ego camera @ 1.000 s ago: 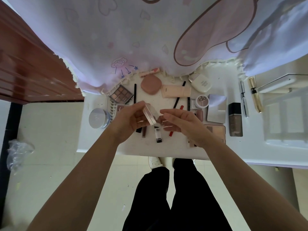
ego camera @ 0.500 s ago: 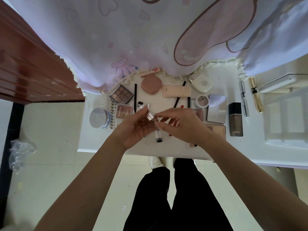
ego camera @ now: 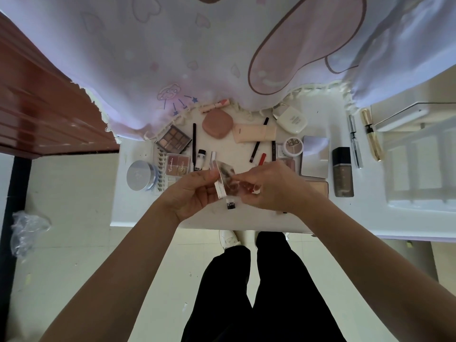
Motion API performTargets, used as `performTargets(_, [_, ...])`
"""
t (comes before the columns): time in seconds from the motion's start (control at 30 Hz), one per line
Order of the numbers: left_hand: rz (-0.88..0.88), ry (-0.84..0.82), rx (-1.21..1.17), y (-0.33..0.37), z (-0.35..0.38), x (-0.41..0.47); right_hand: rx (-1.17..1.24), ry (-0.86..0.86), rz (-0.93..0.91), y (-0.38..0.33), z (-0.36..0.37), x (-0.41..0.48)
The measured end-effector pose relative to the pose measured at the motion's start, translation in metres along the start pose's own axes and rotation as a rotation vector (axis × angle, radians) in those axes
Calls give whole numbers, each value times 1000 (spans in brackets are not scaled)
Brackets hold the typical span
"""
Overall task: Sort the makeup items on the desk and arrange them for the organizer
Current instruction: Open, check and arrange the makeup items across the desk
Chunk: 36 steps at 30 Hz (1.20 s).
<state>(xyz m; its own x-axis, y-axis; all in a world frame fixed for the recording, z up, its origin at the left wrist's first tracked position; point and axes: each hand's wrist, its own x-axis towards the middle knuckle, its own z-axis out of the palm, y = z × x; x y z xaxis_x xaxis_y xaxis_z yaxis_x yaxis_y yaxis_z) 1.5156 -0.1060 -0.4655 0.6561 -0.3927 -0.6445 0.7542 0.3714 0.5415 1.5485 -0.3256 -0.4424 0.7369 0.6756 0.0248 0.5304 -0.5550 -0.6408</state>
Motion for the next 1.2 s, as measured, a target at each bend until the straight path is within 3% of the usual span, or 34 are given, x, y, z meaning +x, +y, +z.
performTargets(0.17, [-60, -32, 37, -16, 10, -1, 93, 223, 17, 8, -14, 4])
performTargets(0.3, [-9, 76, -39, -16, 6, 2, 188, 58, 199, 3, -18, -2])
performTargets(0.4, [36, 59, -47, -13, 5, 3, 379, -110, 446, -1, -14, -9])
performTargets(0.5, [65, 85, -27, -10, 7, 3, 551, -244, 576, -4, -2, -15])
performTargets(0.67, [97, 126, 20, -11, 12, 1, 797, -141, 614, -5, 14, -20])
performTargets(0.87, [96, 95, 12, -16, 10, 2, 954, -144, 608, 0, 13, -28])
performTargets(1.03, [109, 38, -13, -16, 10, 1, 934, -115, 616, 1, 8, -28])
performTargets(1.2, [126, -41, 210, 3, 13, -3, 583, -21, 487, -3, -5, -29])
